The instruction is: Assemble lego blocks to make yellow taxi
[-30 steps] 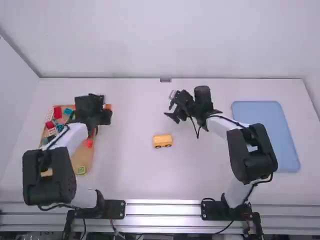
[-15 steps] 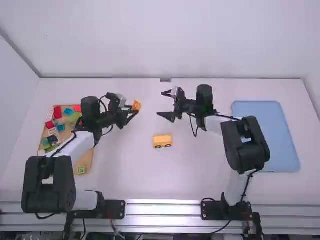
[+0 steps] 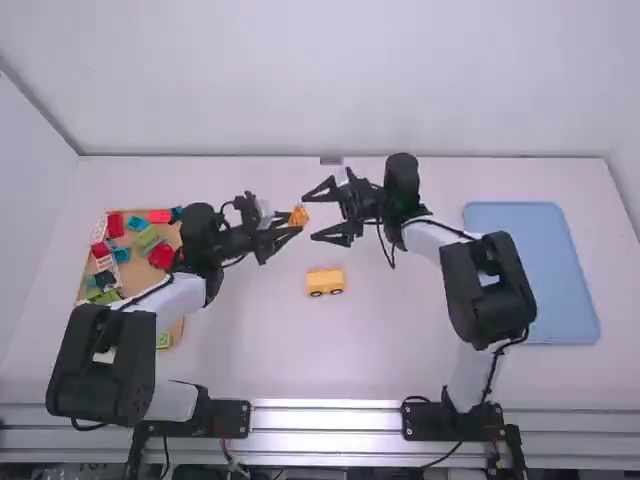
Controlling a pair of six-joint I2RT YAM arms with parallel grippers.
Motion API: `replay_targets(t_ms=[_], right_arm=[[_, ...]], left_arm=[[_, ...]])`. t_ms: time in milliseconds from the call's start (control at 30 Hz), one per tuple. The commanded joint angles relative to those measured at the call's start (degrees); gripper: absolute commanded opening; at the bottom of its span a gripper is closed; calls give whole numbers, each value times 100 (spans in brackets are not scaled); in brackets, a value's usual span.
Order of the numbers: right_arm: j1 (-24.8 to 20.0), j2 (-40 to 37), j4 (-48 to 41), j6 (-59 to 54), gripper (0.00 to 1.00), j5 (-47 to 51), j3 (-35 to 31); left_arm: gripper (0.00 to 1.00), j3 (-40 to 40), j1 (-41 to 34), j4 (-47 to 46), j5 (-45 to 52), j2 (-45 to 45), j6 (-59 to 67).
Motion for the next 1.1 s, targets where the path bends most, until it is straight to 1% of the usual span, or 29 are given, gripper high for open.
replay_targets(t_ms=[0,67,133,167,233,267,367,400,433,467,500,533,600,633,667,700,767,800,833,867,967,1000,1033,1067], right_arm=[[39,13,13,417,88,-289,256],[125,13,15,396,81,-280,251],[179,13,15,313,78,-214,254],[208,13,13,256,74,-216,256],[223,13,15,249,69,-216,256],[225,13,15,251,68,-216,256],[225,13,17,249,59,-221,251],[223,13,15,186,53,-236,251],[223,13,15,164,53,-240,251],[219,13,9,98,47,-236,251],[221,13,2,101,45,-234,251],[221,13,0,98,41,-238,251],[229,13,-2,96,38,-236,251],[251,13,-2,96,35,-236,251],[280,13,-2,98,33,-238,251],[280,13,-2,96,32,-236,251],[258,13,2,76,32,-236,251],[219,13,24,-17,30,-210,251],[168,11,44,20,25,-76,251],[140,9,50,79,25,37,251],[-68,4,254,518,17,866,256],[-125,-7,330,601,15,1060,256],[-229,-52,378,739,10,1453,256],[-289,-103,334,772,10,1661,251]], left_arm=[[4,-28,15,39,-24,33,-87],[4,-22,-9,39,0,33,-87],[3,-22,-20,66,0,33,-85],[2,-33,-24,125,28,33,-90],[2,-42,-26,245,181,33,-85],[2,-42,-24,260,179,33,-98],[2,-37,-22,299,170,33,-127],[2,-37,-4,299,170,33,-127],[2,-37,-2,297,173,33,-127],[2,-37,-2,297,173,33,-127],[2,-37,-11,297,170,33,-127],[3,-37,-33,297,168,33,-125],[4,-37,-13,308,168,33,-127],[8,-37,-13,315,170,33,-127],[27,-37,-37,313,168,33,-127],[52,-37,-39,313,144,33,-125],[86,-39,-11,286,111,33,-125],[99,-42,-37,269,74,33,-129],[99,-42,-39,240,28,33,-129],[99,-42,-37,203,-35,33,-127],[99,-42,11,11,-208,33,-127],[99,-42,13,-74,-323,33,-127],[99,-42,13,-273,-592,33,-125],[99,-39,9,-407,-774,33,-125]])
